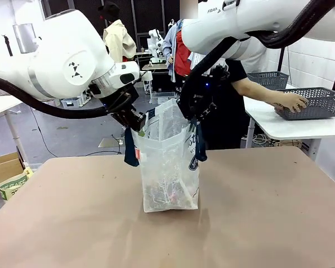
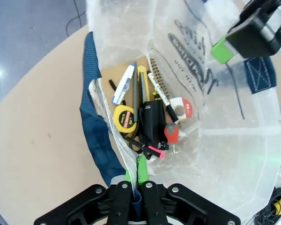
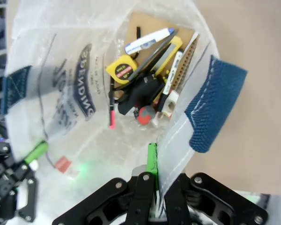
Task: Transfer purchased items from the store into the shopping bag.
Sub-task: Move the Reusable shopping bag to the right side of the table.
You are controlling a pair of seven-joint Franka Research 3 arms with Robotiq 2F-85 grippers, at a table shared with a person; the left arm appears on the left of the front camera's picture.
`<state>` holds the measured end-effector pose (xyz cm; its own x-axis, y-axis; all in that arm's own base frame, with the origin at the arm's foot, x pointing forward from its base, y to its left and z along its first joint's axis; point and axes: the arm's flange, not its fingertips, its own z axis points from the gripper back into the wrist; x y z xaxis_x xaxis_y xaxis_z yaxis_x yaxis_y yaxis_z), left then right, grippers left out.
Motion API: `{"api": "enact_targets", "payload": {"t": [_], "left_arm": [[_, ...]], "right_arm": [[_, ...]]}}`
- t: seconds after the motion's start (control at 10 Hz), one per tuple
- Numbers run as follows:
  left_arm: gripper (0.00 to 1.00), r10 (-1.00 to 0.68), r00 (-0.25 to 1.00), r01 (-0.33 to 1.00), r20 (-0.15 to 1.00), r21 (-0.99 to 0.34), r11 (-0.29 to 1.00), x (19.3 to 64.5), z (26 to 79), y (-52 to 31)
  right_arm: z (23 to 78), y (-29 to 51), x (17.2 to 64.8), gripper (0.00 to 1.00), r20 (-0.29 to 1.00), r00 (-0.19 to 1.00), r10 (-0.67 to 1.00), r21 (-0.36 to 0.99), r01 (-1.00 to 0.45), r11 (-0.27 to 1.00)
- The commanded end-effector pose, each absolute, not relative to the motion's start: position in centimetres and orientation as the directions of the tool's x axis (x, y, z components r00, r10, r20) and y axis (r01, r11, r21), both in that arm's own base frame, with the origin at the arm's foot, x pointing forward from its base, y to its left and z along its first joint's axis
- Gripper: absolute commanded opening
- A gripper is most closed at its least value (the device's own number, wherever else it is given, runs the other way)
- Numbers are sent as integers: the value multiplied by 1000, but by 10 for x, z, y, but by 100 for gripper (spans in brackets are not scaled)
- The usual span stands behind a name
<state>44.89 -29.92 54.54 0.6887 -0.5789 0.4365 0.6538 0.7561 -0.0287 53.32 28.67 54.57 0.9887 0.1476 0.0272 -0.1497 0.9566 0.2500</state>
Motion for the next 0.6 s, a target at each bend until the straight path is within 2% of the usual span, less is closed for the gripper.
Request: {"api": "enact_targets", "payload": {"t": [0.0,0.4,0.5], "left_arm": [[0,-546,693,636,471,-43,771,453,549,-308],[0,-539,678,661,499,-95,744,453,546,-319],[0,-559,693,651,455,-61,757,452,540,-316]], "right_arm": [[550,299,543,0,24,995,98,274,-100,956],[550,310,555,0,24,994,110,261,-112,959],[544,301,547,0,21,993,116,270,-117,956]]}}
